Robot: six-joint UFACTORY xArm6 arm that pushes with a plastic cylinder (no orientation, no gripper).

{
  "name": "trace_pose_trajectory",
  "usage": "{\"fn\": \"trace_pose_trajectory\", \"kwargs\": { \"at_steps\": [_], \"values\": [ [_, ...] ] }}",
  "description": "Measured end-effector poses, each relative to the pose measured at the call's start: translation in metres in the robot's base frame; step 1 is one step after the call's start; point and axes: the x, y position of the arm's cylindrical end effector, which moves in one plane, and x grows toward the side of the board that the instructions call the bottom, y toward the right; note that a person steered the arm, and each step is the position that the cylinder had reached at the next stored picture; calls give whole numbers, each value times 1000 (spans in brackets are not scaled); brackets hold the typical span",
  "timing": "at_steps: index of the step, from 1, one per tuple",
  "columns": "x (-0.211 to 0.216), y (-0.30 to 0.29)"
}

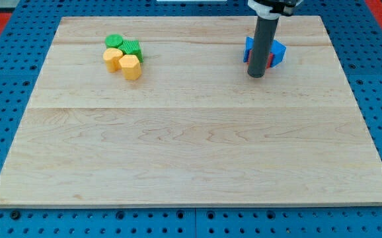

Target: Point at the green star

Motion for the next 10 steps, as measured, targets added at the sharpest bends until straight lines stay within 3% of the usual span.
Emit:
{"fn": "trace_pose_trajectory", "kwargs": {
  "at_steps": [5, 6, 8, 10],
  "values": [
    [0, -1],
    [0, -22],
    [-9, -128],
    [-55, -176]
  ]
}}
